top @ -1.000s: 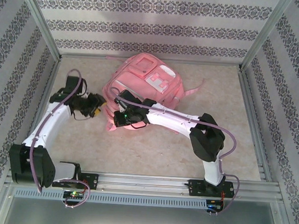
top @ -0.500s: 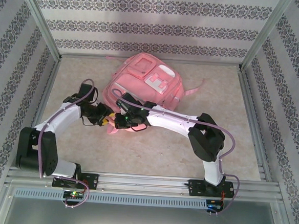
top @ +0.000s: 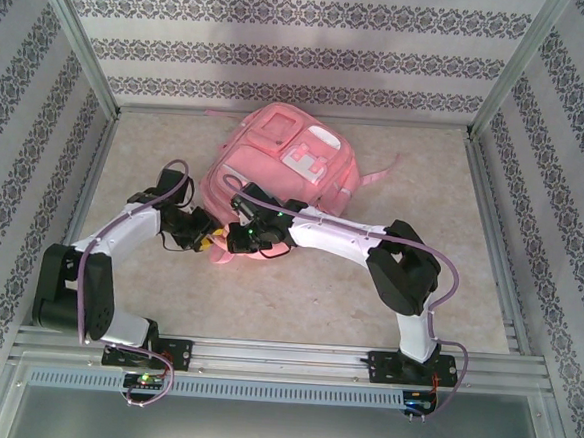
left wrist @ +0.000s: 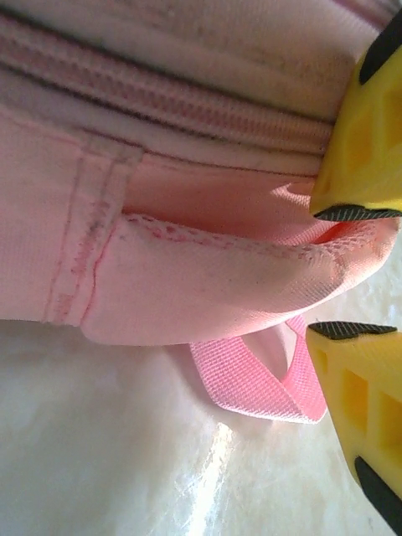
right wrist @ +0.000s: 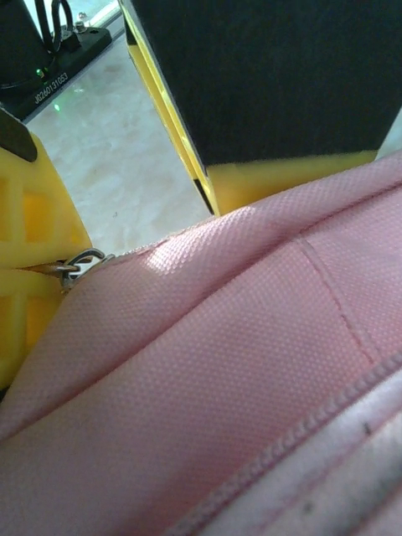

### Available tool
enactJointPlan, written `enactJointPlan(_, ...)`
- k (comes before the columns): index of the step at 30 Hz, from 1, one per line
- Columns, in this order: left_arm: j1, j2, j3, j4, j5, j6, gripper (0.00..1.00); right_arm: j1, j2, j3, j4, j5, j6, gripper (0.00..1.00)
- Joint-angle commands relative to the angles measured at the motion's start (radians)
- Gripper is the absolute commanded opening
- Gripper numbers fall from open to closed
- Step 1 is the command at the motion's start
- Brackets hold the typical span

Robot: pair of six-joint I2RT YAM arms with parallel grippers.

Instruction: Pack the student bag

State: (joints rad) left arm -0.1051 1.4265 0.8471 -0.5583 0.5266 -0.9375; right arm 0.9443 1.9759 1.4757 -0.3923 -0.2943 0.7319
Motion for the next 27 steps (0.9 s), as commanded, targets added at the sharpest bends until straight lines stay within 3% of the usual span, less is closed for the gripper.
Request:
enactJointPlan(1,-0.010,0.036,-0.003,0.020,-0.028,0.044,0.36,-0.008,-0.036,-0.016,0.021,-0.023,0.007,0.00)
enactJointPlan(10,-0.010,0.088,-0.003,0.030,-0.075,0.073,0.00,-0.006,-0.059,-0.066,-0.046,0.034,-0.044,0.00)
enactJointPlan(20,-0.001,0.079,0.042,-0.006,-0.105,0.070,0.00,-0.007,-0.182,-0.235,-0.108,0.165,-0.112,0.00)
enactJointPlan(27,0.014,0.074,0.064,-0.049,-0.105,0.092,0.00,-0.070,-0.231,-0.308,-0.109,0.219,-0.143,0.00)
